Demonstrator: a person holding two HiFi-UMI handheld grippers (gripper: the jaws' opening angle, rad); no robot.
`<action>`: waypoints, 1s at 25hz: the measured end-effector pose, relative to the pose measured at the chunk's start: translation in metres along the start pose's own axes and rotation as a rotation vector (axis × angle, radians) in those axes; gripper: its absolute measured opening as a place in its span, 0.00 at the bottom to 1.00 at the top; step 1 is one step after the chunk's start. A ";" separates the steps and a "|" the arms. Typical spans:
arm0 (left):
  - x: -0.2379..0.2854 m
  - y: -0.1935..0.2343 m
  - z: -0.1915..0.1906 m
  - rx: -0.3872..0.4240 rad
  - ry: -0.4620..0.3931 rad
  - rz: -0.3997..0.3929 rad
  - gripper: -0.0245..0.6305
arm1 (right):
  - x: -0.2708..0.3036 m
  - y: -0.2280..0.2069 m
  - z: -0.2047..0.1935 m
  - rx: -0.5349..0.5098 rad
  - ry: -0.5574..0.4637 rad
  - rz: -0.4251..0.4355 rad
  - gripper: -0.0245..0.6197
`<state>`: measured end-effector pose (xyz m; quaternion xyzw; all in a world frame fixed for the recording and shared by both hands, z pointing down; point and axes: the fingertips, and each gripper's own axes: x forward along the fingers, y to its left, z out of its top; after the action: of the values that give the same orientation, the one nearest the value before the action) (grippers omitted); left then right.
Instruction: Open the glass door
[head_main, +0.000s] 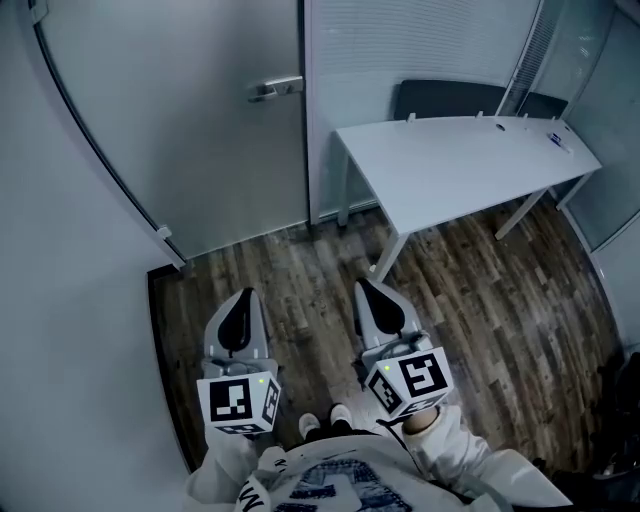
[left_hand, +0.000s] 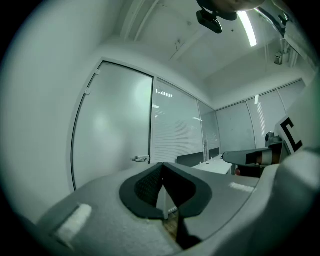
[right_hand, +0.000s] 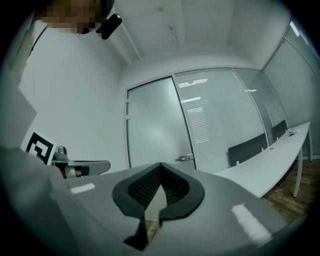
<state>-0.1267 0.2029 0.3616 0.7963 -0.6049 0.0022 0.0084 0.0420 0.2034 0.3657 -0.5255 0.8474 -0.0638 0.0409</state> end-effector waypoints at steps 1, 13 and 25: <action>0.001 -0.001 0.000 0.001 0.001 0.003 0.04 | 0.000 -0.002 0.001 0.002 -0.003 0.001 0.04; 0.013 -0.030 0.003 0.036 0.000 0.048 0.04 | -0.011 -0.045 0.014 0.012 -0.037 0.020 0.04; 0.083 -0.013 0.005 0.055 -0.012 0.017 0.04 | 0.048 -0.077 0.012 0.022 -0.042 0.002 0.04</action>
<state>-0.0921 0.1260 0.3576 0.7912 -0.6112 0.0142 -0.0172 0.0906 0.1262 0.3651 -0.5255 0.8461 -0.0618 0.0646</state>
